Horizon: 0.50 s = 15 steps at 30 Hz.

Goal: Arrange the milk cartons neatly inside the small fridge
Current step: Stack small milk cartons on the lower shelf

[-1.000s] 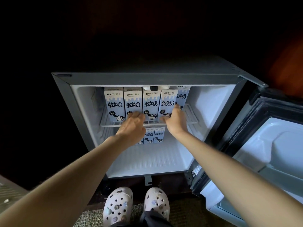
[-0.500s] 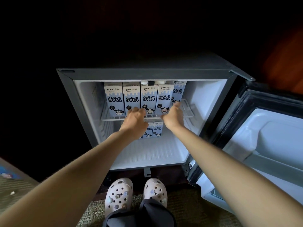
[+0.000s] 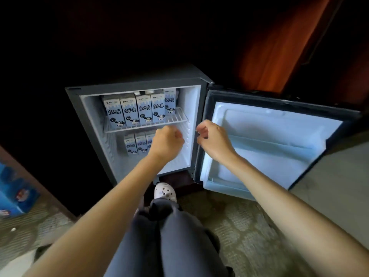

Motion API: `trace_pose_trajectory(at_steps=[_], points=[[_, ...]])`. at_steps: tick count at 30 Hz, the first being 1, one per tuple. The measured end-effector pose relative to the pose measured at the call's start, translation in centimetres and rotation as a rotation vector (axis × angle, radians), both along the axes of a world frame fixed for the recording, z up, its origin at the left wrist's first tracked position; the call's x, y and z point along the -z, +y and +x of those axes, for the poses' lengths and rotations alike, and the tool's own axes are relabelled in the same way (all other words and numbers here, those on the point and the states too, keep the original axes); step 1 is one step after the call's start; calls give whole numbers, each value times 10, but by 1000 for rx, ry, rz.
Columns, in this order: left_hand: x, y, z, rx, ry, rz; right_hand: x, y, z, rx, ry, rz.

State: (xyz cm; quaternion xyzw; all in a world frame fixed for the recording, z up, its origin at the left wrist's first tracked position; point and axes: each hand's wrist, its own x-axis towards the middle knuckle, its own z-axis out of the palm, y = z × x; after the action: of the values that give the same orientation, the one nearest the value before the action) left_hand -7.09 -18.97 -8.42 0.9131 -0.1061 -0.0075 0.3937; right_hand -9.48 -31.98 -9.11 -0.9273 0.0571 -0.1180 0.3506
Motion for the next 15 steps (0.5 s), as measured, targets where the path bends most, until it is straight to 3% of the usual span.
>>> trace_pose_trajectory(at_steps=[4,9,15], points=[[-3,-42,-73,104,16,-76,0,-33,-90,99,-19,-48],[29,-102,-164,238,127,-70,35,-93,-203,248,122,-160],[88,-167,-265,483,267,121,102,-138,-322,422,291,-92]])
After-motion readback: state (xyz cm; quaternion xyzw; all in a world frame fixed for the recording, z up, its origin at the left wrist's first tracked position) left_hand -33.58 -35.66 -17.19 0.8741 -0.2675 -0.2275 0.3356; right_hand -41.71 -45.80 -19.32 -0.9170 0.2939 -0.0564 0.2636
